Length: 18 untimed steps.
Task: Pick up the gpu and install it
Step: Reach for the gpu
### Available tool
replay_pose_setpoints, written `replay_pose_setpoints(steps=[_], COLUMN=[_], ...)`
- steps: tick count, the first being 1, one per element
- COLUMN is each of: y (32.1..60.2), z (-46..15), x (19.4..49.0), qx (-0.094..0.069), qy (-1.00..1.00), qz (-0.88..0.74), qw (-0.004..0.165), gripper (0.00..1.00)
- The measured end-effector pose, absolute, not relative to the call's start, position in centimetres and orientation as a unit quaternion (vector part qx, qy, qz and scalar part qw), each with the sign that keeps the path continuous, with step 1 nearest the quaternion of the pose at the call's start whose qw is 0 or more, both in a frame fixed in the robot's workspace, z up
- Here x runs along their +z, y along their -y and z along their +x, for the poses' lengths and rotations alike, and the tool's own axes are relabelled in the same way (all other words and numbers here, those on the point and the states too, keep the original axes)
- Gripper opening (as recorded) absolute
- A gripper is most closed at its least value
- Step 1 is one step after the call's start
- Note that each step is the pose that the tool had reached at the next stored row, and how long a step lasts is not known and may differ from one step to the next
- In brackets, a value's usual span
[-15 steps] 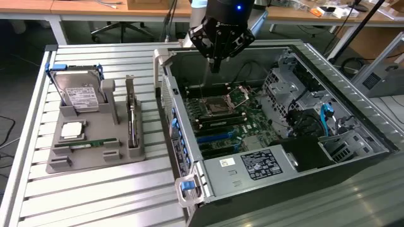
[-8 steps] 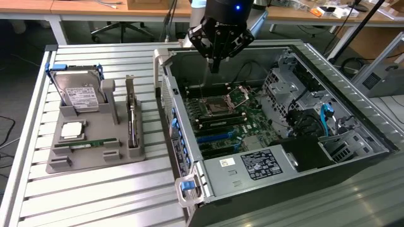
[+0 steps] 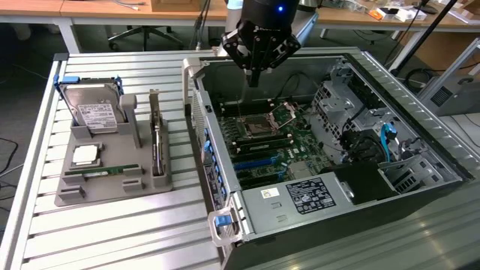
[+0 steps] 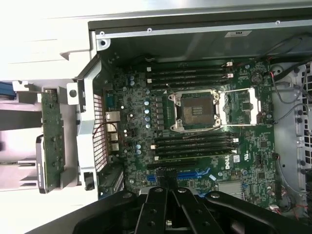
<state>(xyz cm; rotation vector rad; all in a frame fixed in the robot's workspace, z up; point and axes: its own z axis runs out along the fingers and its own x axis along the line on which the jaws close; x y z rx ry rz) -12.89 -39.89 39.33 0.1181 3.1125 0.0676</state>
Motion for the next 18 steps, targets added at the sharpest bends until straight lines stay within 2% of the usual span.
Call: replay_pose_setpoints(steps=[18], y=[39.89], z=[-13.51], x=[39.33], qx=[0.022], qy=[-0.999], qz=[0.038], qw=[0.013], gripper=[0.11])
